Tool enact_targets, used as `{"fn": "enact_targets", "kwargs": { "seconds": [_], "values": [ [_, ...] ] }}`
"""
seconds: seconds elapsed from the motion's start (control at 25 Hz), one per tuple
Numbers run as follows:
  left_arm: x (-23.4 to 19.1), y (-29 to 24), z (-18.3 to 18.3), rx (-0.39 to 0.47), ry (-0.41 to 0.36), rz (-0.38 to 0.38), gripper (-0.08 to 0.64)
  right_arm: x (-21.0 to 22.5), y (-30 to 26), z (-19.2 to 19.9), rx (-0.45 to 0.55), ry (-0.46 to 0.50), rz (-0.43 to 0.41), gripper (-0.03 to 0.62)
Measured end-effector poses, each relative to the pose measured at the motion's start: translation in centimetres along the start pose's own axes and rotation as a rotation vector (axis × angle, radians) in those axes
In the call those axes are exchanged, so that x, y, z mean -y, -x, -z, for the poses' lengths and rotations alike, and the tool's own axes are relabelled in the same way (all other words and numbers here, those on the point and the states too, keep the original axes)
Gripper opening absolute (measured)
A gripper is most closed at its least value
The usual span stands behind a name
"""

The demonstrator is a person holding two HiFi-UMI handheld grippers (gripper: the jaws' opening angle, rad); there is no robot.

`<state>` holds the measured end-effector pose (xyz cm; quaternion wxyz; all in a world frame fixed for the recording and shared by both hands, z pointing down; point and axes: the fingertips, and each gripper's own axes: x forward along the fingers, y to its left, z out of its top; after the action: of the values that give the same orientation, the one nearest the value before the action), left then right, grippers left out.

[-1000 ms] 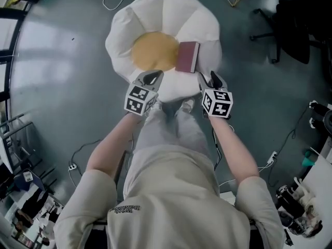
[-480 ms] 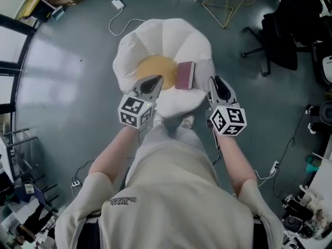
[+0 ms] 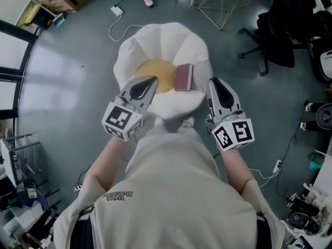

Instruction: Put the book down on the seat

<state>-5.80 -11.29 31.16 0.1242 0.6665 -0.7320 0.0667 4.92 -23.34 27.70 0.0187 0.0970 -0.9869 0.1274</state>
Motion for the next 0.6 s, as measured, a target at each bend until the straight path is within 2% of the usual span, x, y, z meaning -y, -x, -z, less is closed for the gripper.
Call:
{"fn": "enact_targets", "kwargs": {
  "seconds": [0.12,0.4,0.48,0.6],
  "values": [
    [1.0,0.1,-2.0,0.033,-0.027,0.015,0.009,-0.2,0.4,-1.9,0.027,-0.011,-0.034,0.034],
    [3.0,2.8,-6.5,0.174,-0.050,0.013,0.009,-3.0,1.4,-5.4,0.067,0.075,-0.123,0.009],
    [3.5,3.4,-7.8,0.208,-0.064,0.018,0.009,-3.5,1.4,-5.7,0.079,0.109,-0.135,0.009],
    [2.7,3.7,-8.3,0.216,-0.079,-0.001,0.009,-4.1,0.5,-5.1,0.075,0.120,-0.150,0.009]
  ]
}}
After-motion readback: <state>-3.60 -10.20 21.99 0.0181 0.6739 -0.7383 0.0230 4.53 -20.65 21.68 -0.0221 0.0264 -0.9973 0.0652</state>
